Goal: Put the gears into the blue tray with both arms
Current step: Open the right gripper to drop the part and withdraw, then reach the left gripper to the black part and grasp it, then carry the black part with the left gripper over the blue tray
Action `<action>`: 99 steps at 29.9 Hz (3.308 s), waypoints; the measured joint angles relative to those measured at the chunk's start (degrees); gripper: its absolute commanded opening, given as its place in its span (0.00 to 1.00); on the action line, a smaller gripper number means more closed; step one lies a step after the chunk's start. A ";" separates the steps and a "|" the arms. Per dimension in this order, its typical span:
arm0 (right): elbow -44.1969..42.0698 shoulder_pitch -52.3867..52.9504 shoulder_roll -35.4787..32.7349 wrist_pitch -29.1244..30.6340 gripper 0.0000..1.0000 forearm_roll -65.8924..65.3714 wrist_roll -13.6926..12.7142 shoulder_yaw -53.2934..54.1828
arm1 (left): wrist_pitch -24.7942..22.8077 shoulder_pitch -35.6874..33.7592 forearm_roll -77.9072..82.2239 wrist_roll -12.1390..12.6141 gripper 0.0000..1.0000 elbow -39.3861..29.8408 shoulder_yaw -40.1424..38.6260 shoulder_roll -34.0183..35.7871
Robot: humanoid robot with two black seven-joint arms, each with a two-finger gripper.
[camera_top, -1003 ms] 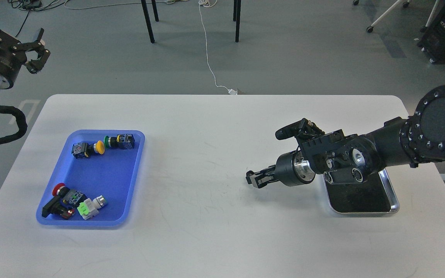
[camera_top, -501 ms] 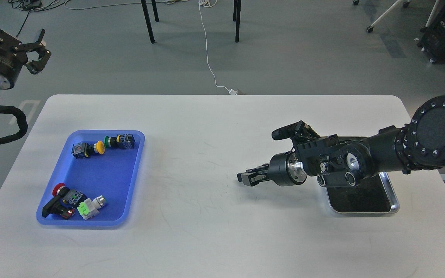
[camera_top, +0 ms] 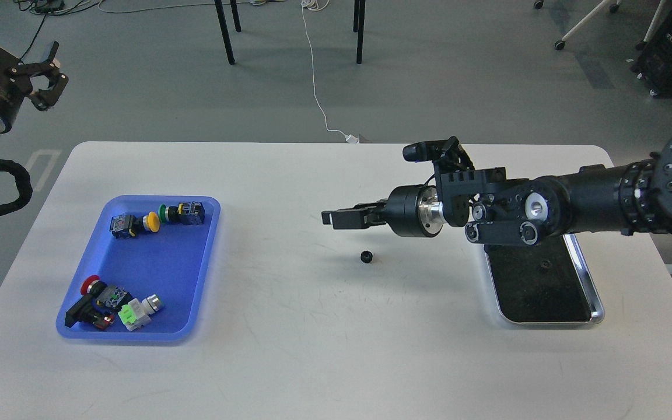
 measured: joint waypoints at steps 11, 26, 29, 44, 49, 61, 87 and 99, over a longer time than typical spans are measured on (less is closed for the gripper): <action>2.97 -17.67 -27.62 7.30 0.95 6.32 0.02 35.53 | 0.72 -13.31 20.06 1.06 0.98 -5.69 13.39 -4.73; 2.90 -38.29 -36.03 24.05 0.98 34.55 0.02 55.69 | 9.49 -14.85 75.57 0.54 0.96 -15.73 20.33 -22.48; 3.01 -42.19 -37.68 30.13 0.99 41.13 0.02 55.79 | 14.29 -14.22 85.20 0.54 0.96 -18.28 25.96 -24.23; 2.99 -56.73 -38.72 32.84 0.99 48.16 0.02 56.22 | 30.12 -7.47 121.97 0.15 0.78 -8.28 42.07 -36.22; 3.13 -57.12 -38.62 32.84 0.99 48.16 0.02 56.14 | 30.25 -6.47 122.42 0.20 0.66 -2.90 42.17 -36.90; 3.22 -57.17 -38.12 32.84 0.99 48.16 0.02 56.16 | 30.17 -4.58 122.23 0.11 0.41 -2.22 42.17 -36.96; 2.86 -57.60 -38.66 32.84 0.99 48.16 0.02 56.65 | 29.94 -3.69 121.73 -1.20 0.12 -2.83 42.06 -34.47; 2.74 -57.61 -38.56 32.83 0.99 48.10 0.02 57.69 | 30.03 -5.45 117.01 -1.17 0.12 -6.20 41.41 -31.22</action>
